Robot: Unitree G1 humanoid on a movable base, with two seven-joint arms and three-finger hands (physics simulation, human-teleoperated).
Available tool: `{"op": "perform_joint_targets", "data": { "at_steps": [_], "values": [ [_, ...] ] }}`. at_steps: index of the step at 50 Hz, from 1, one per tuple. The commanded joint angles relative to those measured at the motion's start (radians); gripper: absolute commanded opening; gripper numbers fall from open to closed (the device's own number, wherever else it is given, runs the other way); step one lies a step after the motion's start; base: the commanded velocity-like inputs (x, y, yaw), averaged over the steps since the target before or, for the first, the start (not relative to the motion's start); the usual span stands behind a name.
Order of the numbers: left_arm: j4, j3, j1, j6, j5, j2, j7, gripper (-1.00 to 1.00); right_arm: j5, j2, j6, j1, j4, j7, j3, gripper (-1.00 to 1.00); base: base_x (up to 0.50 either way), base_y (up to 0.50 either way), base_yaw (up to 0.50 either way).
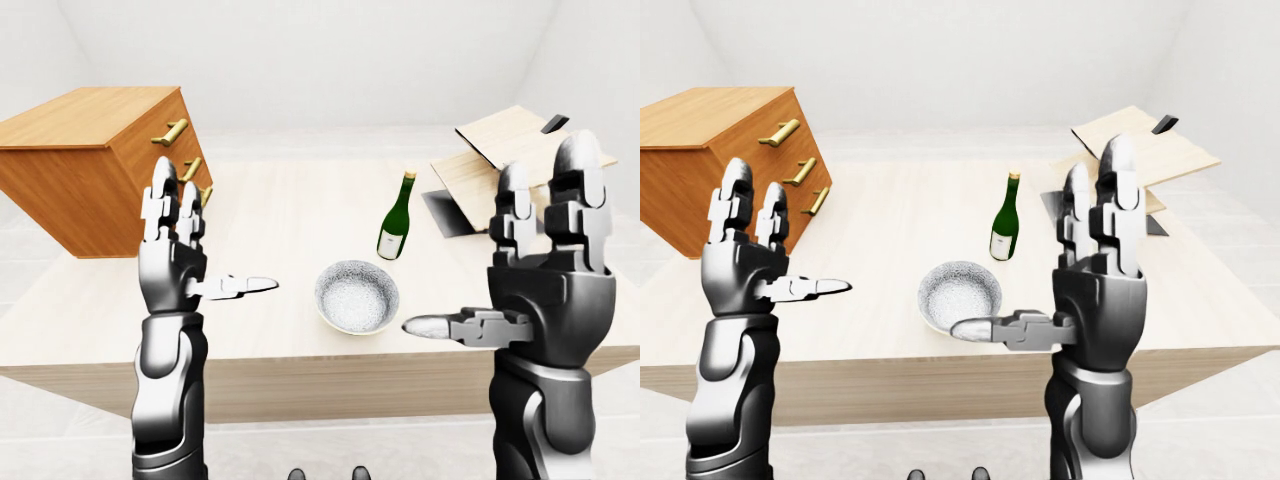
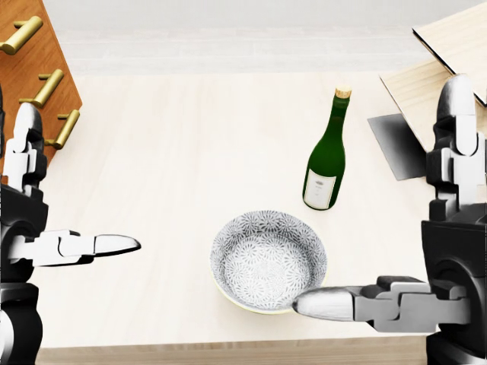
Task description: Put the wine bottle on the wine rack.
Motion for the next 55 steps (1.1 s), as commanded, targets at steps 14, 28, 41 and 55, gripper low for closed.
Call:
{"op": "perform_joint_targets", "data": {
  "at_steps": [14, 28, 41, 55],
  "values": [
    [-0.098, 0.013, -0.017, 0.000, 0.015, 0.029, 0.002, 1.00, 0.483, -0.392, 0.000, -0.120, -0.179, -0.408, -0.115, 1.00, 0.00, 0.00, 0.00],
    [-0.194, 0.036, -0.043, 0.000, 0.017, 0.032, -0.001, 1.00, 0.475, -0.433, 0.000, -0.078, -0.179, -0.423, -0.055, 1.00, 0.00, -0.24, 0.00],
    [-0.229, 0.049, -0.056, 0.000, 0.002, 0.039, 0.006, 1.00, 0.471, -0.428, 0.000, -0.056, -0.179, -0.414, -0.054, 1.00, 0.00, -0.50, 0.00],
    [-0.241, 0.057, -0.064, 0.000, -0.011, 0.045, 0.010, 1.00, 0.489, -0.436, 0.000, -0.051, -0.179, -0.431, -0.049, 1.00, 0.00, -0.50, 0.00]
  ]
}}
